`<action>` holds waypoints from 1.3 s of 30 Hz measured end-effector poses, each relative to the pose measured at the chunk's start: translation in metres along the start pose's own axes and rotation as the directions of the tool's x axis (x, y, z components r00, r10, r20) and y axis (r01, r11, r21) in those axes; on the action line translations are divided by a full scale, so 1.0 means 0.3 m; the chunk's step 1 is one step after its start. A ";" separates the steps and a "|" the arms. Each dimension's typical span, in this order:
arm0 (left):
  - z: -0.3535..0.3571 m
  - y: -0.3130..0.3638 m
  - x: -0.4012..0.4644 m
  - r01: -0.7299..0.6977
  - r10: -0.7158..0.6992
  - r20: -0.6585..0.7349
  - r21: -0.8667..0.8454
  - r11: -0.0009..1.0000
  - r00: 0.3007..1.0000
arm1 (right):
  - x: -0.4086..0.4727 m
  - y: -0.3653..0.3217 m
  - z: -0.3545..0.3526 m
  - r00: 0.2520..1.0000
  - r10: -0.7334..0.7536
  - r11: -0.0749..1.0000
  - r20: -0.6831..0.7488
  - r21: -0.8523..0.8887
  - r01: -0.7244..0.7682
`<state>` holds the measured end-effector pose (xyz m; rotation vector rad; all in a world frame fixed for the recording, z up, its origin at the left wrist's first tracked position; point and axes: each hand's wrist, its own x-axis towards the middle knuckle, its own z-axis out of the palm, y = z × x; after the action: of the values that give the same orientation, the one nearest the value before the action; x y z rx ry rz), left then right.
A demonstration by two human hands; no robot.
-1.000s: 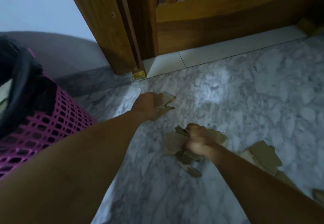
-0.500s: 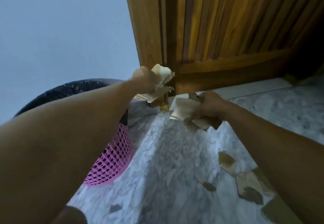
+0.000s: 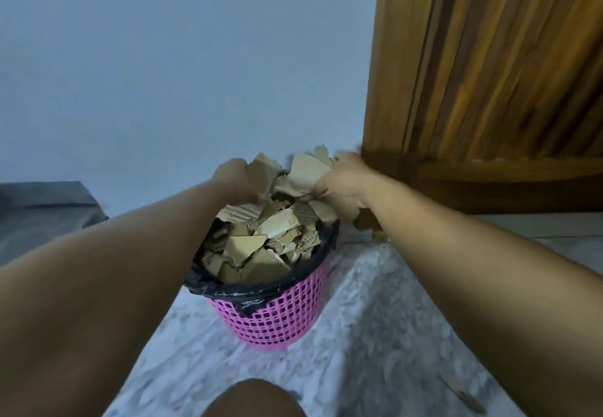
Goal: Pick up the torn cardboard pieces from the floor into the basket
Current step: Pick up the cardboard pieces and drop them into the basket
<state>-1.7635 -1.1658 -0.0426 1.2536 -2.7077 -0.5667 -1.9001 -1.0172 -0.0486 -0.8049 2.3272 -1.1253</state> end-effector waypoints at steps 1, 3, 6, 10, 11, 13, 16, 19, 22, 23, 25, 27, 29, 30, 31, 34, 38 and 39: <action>0.009 -0.050 0.006 0.005 -0.005 0.004 -0.028 1.000 1.000 | 0.006 -0.012 0.046 1.000 0.001 1.000 0.010 -0.005 -0.001; 0.039 -0.126 0.007 0.015 -0.012 0.044 -0.086 0.996 0.999 | 0.017 -0.011 0.122 1.000 -0.002 1.000 0.019 0.017 0.002; 0.095 -0.213 0.005 0.021 -0.012 0.103 -0.086 0.996 0.995 | 0.032 0.023 0.184 1.000 -0.010 0.998 -0.010 -0.066 0.009; 0.137 -0.303 -0.024 0.069 -0.058 -0.073 0.153 0.986 0.996 | 0.025 0.085 0.186 0.981 -0.046 0.963 -0.187 -0.269 -0.006; 0.146 -0.322 -0.026 0.104 -0.084 -0.105 0.208 0.973 0.991 | 0.019 0.100 0.180 0.976 -0.031 0.955 -0.216 -0.295 -0.035; 0.161 -0.354 -0.052 0.174 -0.157 -0.095 0.212 0.962 0.983 | -0.001 0.128 0.184 0.979 0.014 0.958 -0.203 -0.277 -0.071; 0.193 -0.381 -0.078 0.176 -0.152 -0.125 0.212 0.961 0.981 | -0.013 0.177 0.196 0.967 0.089 0.988 -0.239 -0.101 -0.116; 0.229 -0.345 -0.079 0.047 -0.003 -0.181 0.242 0.969 0.984 | -0.020 0.279 0.209 0.931 0.230 0.973 -0.284 0.055 -0.223; 0.269 -0.247 -0.087 -0.102 0.107 -0.065 0.079 0.992 0.992 | -0.042 0.397 0.237 0.926 0.332 0.940 -0.180 0.141 -0.309; 0.281 -0.205 -0.092 -0.125 0.125 -0.012 -0.011 0.992 0.992 | -0.052 0.426 0.244 0.925 0.354 0.929 -0.140 0.166 -0.330; 0.298 -0.122 -0.116 -0.136 0.151 0.074 -0.183 0.974 0.986 | -0.072 0.470 0.251 0.920 0.385 0.905 -0.071 0.224 -0.362; 0.328 -0.058 -0.128 -0.163 0.209 0.143 -0.280 0.946 0.968 | -0.094 0.500 0.251 0.913 0.408 0.883 -0.026 0.264 -0.387; 0.352 -0.006 -0.145 -0.135 0.215 0.195 -0.360 0.923 0.957 | -0.111 0.528 0.239 0.913 0.409 0.876 0.006 0.279 -0.394; 0.359 0.012 -0.155 -0.102 0.206 0.228 -0.399 0.911 0.952 | -0.117 0.539 0.231 0.914 0.406 0.878 0.012 0.274 -0.393; 0.367 0.033 -0.164 -0.077 0.208 0.268 -0.429 0.900 0.941 | -0.128 0.550 0.219 0.914 0.406 0.879 0.012 0.269 -0.394; 0.382 0.095 -0.187 -0.091 0.231 0.346 -0.377 0.922 0.909 | -0.156 0.579 0.175 0.909 0.418 0.870 -0.001 0.290 -0.399; 0.427 0.146 -0.183 -0.238 0.240 0.202 -0.035 0.971 0.949 | -0.196 0.631 0.120 0.892 0.453 0.855 0.000 0.283 -0.434; 0.434 0.159 -0.180 -0.272 0.260 0.122 0.097 0.957 0.958 | -0.195 0.647 0.114 0.881 0.474 0.844 0.007 0.284 -0.456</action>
<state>-1.7944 -1.0593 -0.1419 0.8773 -2.9693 -0.4664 -1.8971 -0.9001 -0.2174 -0.0847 2.1719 -1.2201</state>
